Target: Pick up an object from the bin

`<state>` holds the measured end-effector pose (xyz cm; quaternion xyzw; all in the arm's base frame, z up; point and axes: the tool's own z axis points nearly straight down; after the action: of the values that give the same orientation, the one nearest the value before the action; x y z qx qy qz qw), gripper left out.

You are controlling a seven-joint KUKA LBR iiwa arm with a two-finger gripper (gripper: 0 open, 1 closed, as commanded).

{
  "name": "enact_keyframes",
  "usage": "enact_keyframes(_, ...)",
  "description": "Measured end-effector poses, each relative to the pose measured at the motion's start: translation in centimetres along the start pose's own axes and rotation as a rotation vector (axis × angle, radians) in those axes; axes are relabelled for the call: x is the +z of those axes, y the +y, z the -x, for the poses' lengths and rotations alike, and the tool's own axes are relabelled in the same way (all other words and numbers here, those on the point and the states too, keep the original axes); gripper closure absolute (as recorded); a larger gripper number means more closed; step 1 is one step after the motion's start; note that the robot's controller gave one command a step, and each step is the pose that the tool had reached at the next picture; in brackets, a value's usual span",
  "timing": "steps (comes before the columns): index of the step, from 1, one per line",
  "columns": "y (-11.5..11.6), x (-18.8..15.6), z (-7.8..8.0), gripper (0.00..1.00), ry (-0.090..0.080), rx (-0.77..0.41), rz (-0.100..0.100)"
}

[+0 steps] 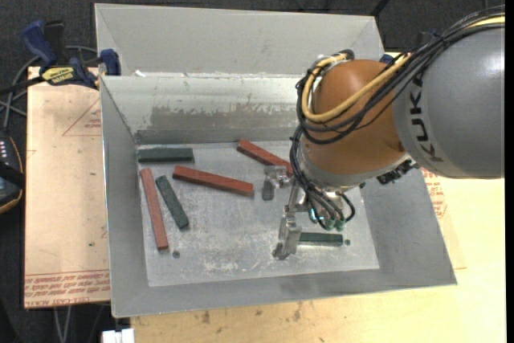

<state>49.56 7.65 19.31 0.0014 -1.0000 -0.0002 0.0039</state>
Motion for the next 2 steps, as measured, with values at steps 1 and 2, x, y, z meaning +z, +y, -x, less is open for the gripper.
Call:
enact_keyframes(1,-0.06,-0.37,0.18,1.00,-0.008,0.003,0.001)
enact_keyframes(2,-0.07,-0.37,0.18,0.00,-0.008,0.004,0.001)
